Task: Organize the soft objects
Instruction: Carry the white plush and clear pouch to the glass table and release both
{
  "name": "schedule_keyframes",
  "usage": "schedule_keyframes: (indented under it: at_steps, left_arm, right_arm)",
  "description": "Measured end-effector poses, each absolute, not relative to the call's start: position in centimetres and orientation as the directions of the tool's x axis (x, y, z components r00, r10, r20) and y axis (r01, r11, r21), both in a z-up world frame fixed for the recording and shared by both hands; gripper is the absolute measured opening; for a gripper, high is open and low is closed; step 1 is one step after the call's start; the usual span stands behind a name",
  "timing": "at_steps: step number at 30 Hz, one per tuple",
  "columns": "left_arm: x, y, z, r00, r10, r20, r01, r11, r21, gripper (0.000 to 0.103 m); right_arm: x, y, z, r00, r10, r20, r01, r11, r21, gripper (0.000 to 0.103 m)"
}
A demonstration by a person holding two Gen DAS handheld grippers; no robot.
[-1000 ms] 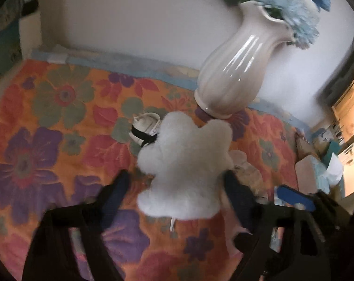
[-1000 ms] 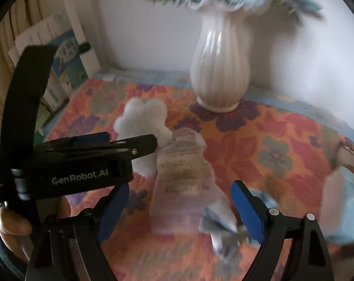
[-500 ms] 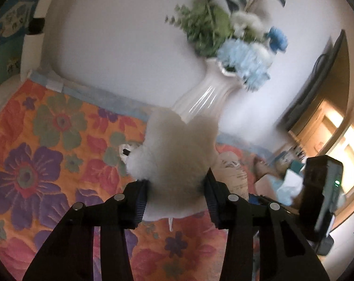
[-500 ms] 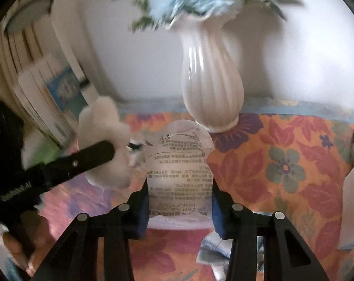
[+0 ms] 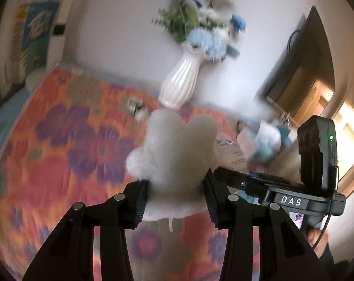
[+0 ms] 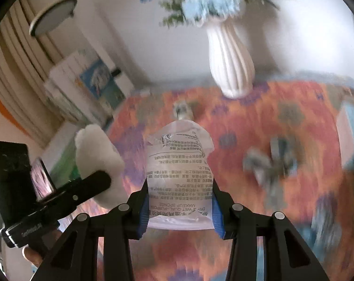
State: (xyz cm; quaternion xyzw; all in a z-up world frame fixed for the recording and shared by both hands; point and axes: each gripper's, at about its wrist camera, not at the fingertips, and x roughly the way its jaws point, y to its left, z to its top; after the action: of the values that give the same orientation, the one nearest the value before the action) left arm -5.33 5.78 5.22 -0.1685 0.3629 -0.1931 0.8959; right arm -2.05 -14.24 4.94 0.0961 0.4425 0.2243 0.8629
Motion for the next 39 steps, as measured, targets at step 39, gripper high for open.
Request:
schedule_keyframes:
  at_steps: [39]
  left_arm:
    - [-9.9, -34.0, 14.9, 0.445, -0.723, -0.528, 0.771, 0.61, -0.185, 0.04]
  right_arm:
    - [-18.7, -52.7, 15.0, 0.849, -0.004, -0.529, 0.293, 0.836, 0.464, 0.042]
